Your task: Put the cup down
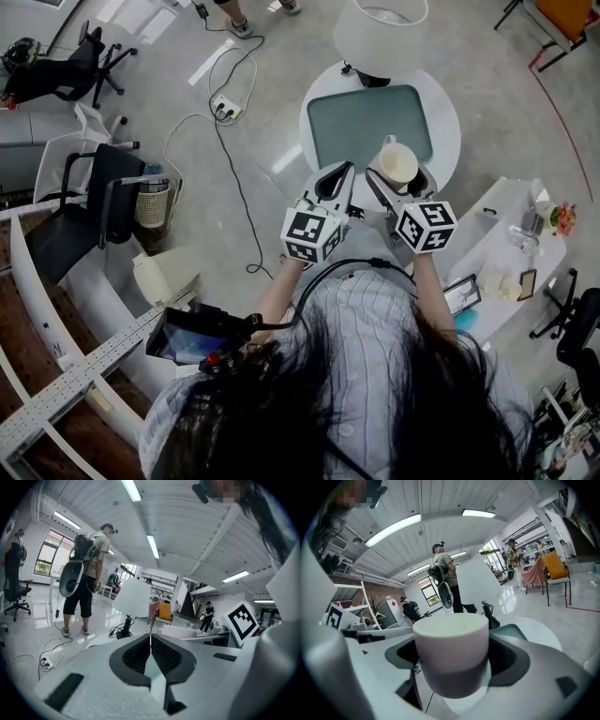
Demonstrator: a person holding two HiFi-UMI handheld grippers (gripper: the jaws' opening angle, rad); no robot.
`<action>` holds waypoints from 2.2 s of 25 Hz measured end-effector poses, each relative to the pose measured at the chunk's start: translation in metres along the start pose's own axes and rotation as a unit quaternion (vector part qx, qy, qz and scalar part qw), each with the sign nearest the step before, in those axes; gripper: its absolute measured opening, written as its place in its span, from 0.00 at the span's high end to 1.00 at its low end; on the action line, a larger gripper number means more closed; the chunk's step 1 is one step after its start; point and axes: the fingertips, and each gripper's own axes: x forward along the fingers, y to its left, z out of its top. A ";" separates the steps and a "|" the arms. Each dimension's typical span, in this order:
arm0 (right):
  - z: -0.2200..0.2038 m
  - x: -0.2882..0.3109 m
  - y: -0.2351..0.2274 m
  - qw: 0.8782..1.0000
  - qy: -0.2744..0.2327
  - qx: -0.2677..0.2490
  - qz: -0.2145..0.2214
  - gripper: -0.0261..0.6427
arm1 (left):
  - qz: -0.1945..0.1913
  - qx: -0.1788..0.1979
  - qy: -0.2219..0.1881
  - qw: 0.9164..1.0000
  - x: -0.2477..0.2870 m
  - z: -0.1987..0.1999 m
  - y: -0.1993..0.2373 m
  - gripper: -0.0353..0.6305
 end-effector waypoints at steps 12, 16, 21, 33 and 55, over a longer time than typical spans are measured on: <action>-0.015 0.065 -0.030 0.998 0.055 -0.021 0.013 0.35 | 0.039 -0.015 0.020 0.999 0.021 -0.007 0.038 0.92; -0.023 0.092 -0.040 0.996 0.077 -0.031 0.017 0.35 | 0.045 -0.016 0.029 0.998 0.029 -0.011 0.049 0.92; -0.039 0.128 -0.050 0.990 0.121 -0.068 0.032 0.35 | 0.046 -0.017 0.043 0.998 0.037 -0.017 0.056 0.92; -0.052 0.190 -0.070 0.985 0.157 -0.069 0.030 0.35 | 0.073 -0.034 0.051 0.995 0.049 -0.023 0.083 0.92; -0.055 0.230 -0.081 0.969 0.142 -0.201 0.016 0.35 | 0.096 -0.038 0.056 0.993 0.036 -0.027 0.091 0.92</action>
